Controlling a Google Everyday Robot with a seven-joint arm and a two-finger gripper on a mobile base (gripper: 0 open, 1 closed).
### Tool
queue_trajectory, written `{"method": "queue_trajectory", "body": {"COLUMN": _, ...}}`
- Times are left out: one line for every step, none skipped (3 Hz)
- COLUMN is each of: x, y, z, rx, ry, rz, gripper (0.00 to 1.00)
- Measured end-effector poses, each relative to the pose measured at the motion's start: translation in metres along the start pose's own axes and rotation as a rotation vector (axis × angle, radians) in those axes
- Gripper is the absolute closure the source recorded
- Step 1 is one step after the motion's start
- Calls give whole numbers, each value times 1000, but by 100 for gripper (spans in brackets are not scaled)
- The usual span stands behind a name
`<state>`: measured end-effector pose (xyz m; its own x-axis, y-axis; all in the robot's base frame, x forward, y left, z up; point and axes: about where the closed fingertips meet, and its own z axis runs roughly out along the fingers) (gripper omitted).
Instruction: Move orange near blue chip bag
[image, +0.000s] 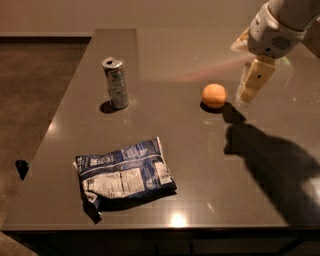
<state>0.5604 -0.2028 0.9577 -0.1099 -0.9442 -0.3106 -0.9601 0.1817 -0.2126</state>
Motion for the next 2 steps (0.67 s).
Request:
{"method": "queue_trajectory", "body": {"x": -4, "y": -25, "z": 37, "rx": -33, "ry": -24, "rz": 13, "gripper": 0}}
{"method": "queue_trajectory", "body": {"x": -6, "y": -39, "z": 68, "rx": -73, "ry": -25, "rz": 18, "gripper": 0}}
